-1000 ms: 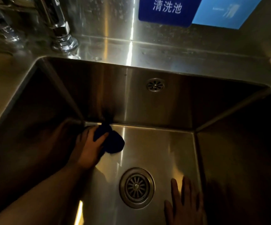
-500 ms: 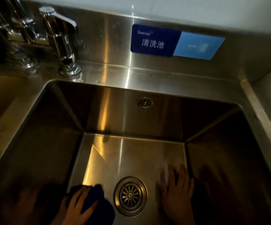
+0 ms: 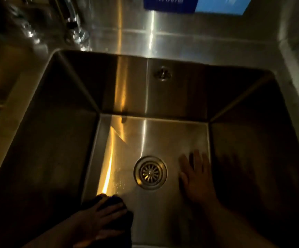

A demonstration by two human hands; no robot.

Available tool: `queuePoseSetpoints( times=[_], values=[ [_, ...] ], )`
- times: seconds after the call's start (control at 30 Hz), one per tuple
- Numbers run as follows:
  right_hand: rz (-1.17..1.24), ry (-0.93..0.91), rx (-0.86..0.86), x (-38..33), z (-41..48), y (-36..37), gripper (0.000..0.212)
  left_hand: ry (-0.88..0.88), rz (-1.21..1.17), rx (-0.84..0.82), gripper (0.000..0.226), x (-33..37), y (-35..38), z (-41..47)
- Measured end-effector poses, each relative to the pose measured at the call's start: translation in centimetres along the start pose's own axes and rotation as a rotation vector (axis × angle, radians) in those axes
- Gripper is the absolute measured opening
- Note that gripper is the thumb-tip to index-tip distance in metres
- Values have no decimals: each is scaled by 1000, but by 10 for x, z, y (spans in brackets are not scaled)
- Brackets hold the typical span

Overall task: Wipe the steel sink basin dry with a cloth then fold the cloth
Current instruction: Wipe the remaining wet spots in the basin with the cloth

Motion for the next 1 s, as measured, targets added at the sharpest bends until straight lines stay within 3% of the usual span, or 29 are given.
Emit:
queuePoseSetpoints(
  times=[0.03, 0.1, 0.2, 0.27, 0.4, 0.47, 0.57, 0.6, 0.73, 0.8, 0.87, 0.9, 0.93, 0.97, 1.0],
  values=[
    [-26, -6, -65, 2, 5, 11, 58, 101, -65, -18, 70, 1, 7, -5],
    [-89, -3, -117, 5, 11, 29, 62, 326, -171, -101, 72, 28, 22, -9],
    [-55, 1, -126, 4, 6, 36, 62, 300, -176, 44, 72, 14, -10, 6],
    [-62, 13, -160, 6, 9, 32, 63, 351, -308, -49, 73, 39, -17, 21],
    [-50, -15, -152, 1, 11, 27, 62, 329, -218, 84, 62, 68, -67, 71],
    [-66, -1, -159, 1, 14, 20, 58, 294, -181, 13, 52, 103, -83, 106],
    [-125, 35, -62, -10, 14, -8, 51, 235, -426, 24, 50, 143, -120, 147],
    [-147, 83, -27, -13, 11, -19, 51, 249, -395, 24, 51, 147, -128, 154],
    [-29, 377, -109, -9, -26, -31, 49, 142, -398, 229, 54, 92, -127, 117],
    [48, 513, -311, -2, -61, -12, 61, 16, -536, 324, 49, 35, -105, 86],
    [127, 674, -615, -1, -105, 20, 80, -260, -730, 344, 45, -29, -72, 61],
    [141, 735, -676, -7, -120, 28, 92, -407, -738, 323, 48, -57, -56, 53],
    [115, 753, -655, -15, -127, 31, 102, -522, -709, 269, 56, -79, -41, 48],
    [83, 736, -495, -24, -126, 25, 104, -628, -701, 207, 65, -97, -28, 42],
    [51, 685, -419, -34, -124, 21, 97, -728, -717, 175, 69, -109, -16, 36]
  ],
)
Point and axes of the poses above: each hand's wrist, its own z-axis towards the middle knuckle, its own y-axis out of the palm, x = y × z, the point moved 8 cm from there along z, towards the middle knuckle, and after that the axes turned 4 degrees about -x, right-handed, at the moved point
